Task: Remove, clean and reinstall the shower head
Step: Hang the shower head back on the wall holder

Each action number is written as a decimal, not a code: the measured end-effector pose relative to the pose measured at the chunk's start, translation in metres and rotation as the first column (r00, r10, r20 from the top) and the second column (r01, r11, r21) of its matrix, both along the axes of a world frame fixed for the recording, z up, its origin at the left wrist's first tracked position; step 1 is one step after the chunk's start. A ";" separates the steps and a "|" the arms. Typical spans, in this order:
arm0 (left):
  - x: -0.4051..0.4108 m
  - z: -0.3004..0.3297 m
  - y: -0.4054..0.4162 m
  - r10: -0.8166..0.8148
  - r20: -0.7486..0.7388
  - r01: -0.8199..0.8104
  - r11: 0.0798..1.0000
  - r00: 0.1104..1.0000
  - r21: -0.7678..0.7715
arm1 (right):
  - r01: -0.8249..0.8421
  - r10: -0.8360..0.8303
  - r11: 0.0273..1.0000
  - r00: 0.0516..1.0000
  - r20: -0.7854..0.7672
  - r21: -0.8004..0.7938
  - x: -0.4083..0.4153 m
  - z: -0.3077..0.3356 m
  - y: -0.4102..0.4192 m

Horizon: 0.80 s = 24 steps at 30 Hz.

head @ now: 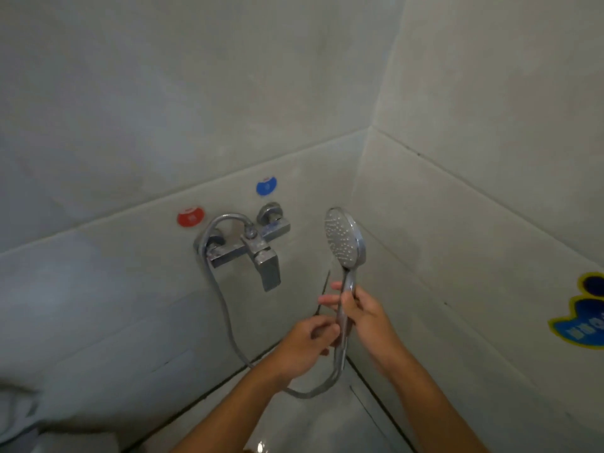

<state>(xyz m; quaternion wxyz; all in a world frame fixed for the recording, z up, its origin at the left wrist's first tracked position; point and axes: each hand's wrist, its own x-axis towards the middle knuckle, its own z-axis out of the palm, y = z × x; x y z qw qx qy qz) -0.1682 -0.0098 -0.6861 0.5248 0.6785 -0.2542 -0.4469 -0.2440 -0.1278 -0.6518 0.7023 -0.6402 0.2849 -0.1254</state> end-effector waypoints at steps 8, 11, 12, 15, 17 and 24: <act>-0.025 0.040 -0.012 0.305 0.086 -0.287 0.942 0.948 -0.173 | -0.349 0.350 0.937 0.932 0.097 -0.028 -0.002 0.036 -0.029; -0.035 0.049 -0.019 0.434 0.168 -0.389 0.888 0.885 -0.244 | -0.447 0.457 0.887 0.886 0.077 -0.113 -0.004 0.046 -0.041; -0.038 0.053 -0.020 0.476 0.195 -0.421 0.867 0.857 -0.266 | -0.454 0.470 0.873 0.881 0.057 -0.175 -0.005 0.047 -0.044; -0.045 0.069 -0.025 0.602 0.223 -0.517 0.785 0.767 -0.341 | -0.399 0.447 0.811 0.894 0.014 -0.429 -0.005 0.052 -0.049; -0.047 0.082 -0.027 0.646 0.240 -0.540 0.749 0.725 -0.384 | -0.357 0.447 0.764 0.894 0.040 -0.538 -0.001 0.061 -0.049; -0.023 0.147 -0.022 0.682 0.425 -0.493 0.727 0.595 -0.477 | -0.253 0.488 0.695 0.854 0.183 -0.674 0.028 0.128 -0.052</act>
